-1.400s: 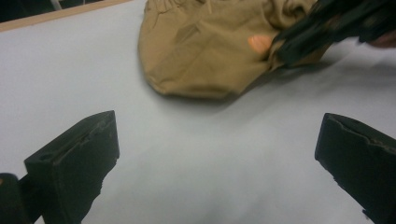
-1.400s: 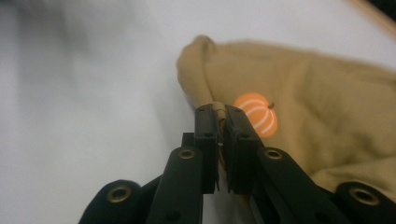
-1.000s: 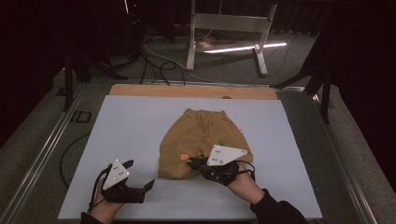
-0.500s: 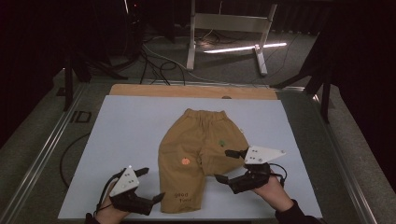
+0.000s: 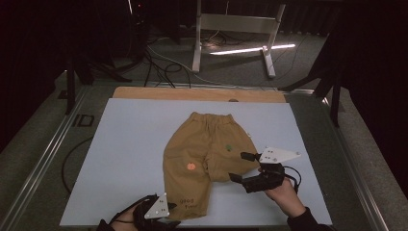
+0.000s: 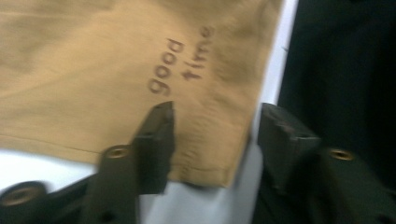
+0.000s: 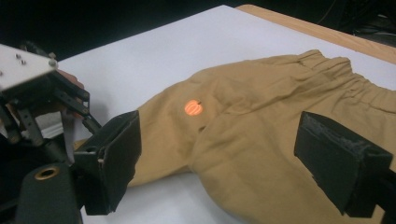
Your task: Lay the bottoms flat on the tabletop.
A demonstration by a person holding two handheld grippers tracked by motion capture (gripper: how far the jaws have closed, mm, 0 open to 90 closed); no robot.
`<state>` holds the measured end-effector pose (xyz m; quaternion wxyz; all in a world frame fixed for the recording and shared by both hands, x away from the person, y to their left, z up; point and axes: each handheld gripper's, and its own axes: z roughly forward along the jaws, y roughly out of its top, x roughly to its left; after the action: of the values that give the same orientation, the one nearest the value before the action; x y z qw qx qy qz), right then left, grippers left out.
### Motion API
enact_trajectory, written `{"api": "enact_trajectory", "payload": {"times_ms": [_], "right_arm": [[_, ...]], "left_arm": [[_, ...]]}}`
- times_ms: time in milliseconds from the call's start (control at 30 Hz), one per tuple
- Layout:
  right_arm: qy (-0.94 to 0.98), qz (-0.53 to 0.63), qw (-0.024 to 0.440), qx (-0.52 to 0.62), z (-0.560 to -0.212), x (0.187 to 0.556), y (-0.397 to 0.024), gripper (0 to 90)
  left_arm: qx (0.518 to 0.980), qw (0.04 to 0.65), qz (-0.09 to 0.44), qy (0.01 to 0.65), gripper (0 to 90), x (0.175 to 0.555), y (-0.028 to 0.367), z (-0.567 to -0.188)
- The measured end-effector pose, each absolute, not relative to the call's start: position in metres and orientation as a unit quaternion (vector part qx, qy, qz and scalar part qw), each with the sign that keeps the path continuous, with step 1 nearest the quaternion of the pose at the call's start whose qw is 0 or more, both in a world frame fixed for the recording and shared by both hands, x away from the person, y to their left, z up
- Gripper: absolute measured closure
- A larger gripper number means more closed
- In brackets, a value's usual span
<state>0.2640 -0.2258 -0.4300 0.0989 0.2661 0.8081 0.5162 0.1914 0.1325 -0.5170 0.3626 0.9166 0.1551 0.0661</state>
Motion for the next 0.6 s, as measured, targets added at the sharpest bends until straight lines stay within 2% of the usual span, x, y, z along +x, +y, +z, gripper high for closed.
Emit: {"api": "enact_trajectory", "payload": {"times_ms": [67, 133, 167, 333, 600], "right_arm": [[0.807, 0.517, 0.099, 0.268, -0.431, 0.265, -0.226, 14.9], [0.808, 0.513, 0.103, 0.273, -0.431, 0.265, -0.227, 14.9], [0.807, 0.513, 0.102, 0.273, -0.431, 0.266, -0.227, 14.9], [0.803, 0.514, 0.103, 0.283, -0.431, 0.267, -0.232, 14.9], [0.801, 0.514, 0.108, 0.288, -0.432, 0.266, -0.238, 14.9]], "left_arm": [[0.913, 0.366, 0.072, 0.167, 65.2, 0.196, 0.132, -0.518], [0.908, 0.371, 0.059, 0.184, 83.4, 0.201, 0.132, -0.517], [0.909, 0.373, 0.059, 0.177, 87.3, 0.202, 0.133, -0.514], [0.904, 0.388, 0.084, 0.16, 88.2, 0.201, 0.151, -0.492], [0.881, 0.414, 0.14, 0.18, 88.1, 0.2, 0.191, -0.467]]}}
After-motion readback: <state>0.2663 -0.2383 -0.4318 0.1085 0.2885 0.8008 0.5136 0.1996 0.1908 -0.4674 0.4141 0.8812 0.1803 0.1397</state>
